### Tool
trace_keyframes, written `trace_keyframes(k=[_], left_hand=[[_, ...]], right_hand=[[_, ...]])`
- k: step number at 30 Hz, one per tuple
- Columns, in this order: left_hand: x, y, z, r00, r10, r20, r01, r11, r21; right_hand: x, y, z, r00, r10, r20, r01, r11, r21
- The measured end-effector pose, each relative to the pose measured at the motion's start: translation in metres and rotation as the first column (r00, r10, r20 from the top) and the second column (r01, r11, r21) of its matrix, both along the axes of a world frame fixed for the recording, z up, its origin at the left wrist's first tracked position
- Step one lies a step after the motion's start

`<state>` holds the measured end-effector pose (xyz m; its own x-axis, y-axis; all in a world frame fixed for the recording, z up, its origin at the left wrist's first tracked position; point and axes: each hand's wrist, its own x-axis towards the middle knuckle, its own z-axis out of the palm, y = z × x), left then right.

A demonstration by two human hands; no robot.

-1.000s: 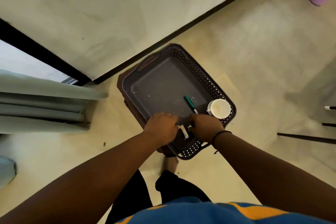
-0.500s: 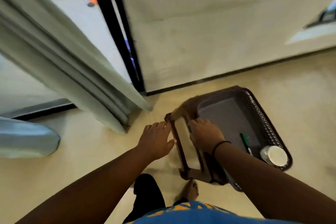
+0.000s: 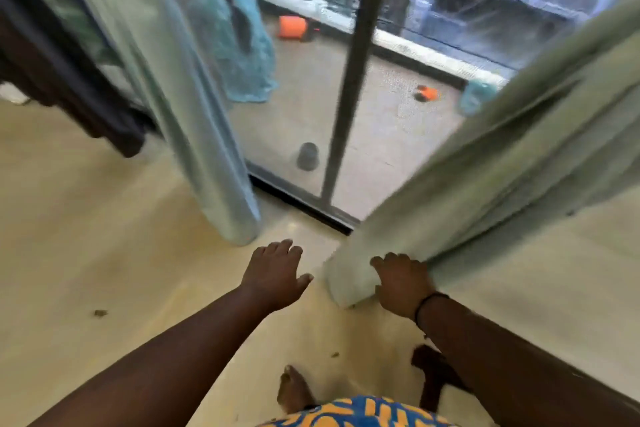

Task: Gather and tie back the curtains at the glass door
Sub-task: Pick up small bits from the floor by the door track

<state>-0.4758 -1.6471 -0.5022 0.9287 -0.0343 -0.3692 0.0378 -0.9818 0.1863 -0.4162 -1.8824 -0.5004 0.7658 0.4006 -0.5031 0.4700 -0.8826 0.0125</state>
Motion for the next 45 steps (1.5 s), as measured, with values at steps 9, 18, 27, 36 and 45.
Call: trace_keyframes(k=[9, 18, 27, 36, 45], left_hand=[[-0.028, 0.138, 0.003, 0.896, 0.436, -0.089, -0.435, 0.9, 0.024], [0.071, 0.265, -0.003, 0.843, 0.503, -0.191, -0.487, 0.864, 0.127], [0.152, 0.366, -0.011, 0.804, 0.573, -0.157, -0.579, 0.815, 0.013], [0.172, 0.508, -0.065, 0.847, 0.419, -0.328, -0.444, 0.896, 0.001], [0.201, 0.673, -0.078, 0.846, 0.403, -0.349, -0.424, 0.905, 0.018]], right_hand=[[0.062, 0.184, -0.011, 0.927, 0.366, -0.078, -0.362, 0.93, 0.067], [0.167, 0.333, -0.026, 0.851, 0.508, -0.135, -0.492, 0.86, 0.136], [0.202, 0.497, 0.008, 0.711, 0.654, -0.259, -0.52, 0.737, 0.433], [0.244, 0.631, -0.029, 0.847, 0.532, -0.003, -0.524, 0.835, 0.169], [0.292, 0.687, -0.062, 0.968, 0.242, -0.074, -0.242, 0.806, -0.54]])
